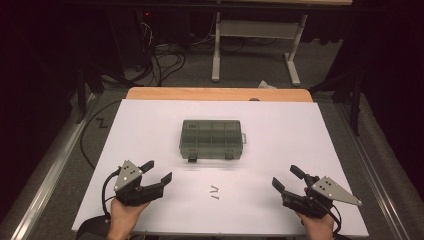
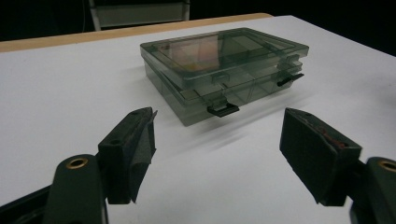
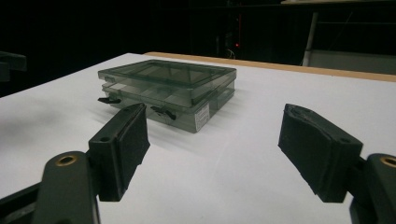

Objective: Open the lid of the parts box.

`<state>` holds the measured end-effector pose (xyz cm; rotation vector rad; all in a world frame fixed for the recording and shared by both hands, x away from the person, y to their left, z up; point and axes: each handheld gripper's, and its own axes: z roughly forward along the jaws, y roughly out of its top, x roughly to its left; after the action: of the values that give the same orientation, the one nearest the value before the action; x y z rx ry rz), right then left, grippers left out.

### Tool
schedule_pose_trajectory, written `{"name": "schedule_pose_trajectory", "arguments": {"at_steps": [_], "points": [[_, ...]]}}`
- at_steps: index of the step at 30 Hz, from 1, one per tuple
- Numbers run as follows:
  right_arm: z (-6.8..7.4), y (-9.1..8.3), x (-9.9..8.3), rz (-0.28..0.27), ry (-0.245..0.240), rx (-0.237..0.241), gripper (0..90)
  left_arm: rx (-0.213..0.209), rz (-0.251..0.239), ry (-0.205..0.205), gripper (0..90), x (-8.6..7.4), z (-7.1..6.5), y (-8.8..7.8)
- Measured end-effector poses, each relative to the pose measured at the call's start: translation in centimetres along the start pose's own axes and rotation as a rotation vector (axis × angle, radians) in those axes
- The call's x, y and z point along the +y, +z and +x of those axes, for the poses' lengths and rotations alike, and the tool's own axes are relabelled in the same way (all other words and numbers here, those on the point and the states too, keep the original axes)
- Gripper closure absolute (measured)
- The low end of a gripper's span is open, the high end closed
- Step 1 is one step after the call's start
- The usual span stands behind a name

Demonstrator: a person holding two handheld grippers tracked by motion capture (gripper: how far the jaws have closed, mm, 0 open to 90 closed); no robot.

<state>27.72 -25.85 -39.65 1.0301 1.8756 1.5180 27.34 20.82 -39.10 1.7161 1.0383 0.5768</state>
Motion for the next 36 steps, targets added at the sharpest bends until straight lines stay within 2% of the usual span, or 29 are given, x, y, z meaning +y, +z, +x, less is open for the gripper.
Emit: {"name": "schedule_pose_trajectory", "arguments": {"at_steps": [6,9,13,18,27,31,36], "points": [[0.0,0.4,0.1,0.009,0.004,0.005,25.8,0.009,0.015,0.004,26.5,0.1,0.1,0.1],[0.1,0.4,0.2,-0.002,0.002,-0.002,26.5,0.005,0.026,0.024,26.1,0.1,-0.1,0.2],[0.1,0.6,0.4,-0.007,0.011,0.001,26.5,-0.013,0.023,0.012,25.7,0.2,0.0,0.3],[0.1,0.9,0.7,-0.009,-0.007,-0.002,26.3,-0.017,0.019,-0.004,27.2,0.3,0.2,0.4],[0.0,1.4,1.1,-0.014,-0.012,-0.003,25.8,-0.023,-0.005,-0.028,28.9,0.7,0.4,0.3],[-0.1,1.8,1.3,-0.005,-0.015,0.009,25.8,-0.016,0.004,-0.016,27.7,1.0,0.6,0.8],[-0.1,3.2,2.2,0.003,-0.018,0.031,26.4,-0.020,0.025,-0.009,28.5,1.7,0.8,1.6]]}}
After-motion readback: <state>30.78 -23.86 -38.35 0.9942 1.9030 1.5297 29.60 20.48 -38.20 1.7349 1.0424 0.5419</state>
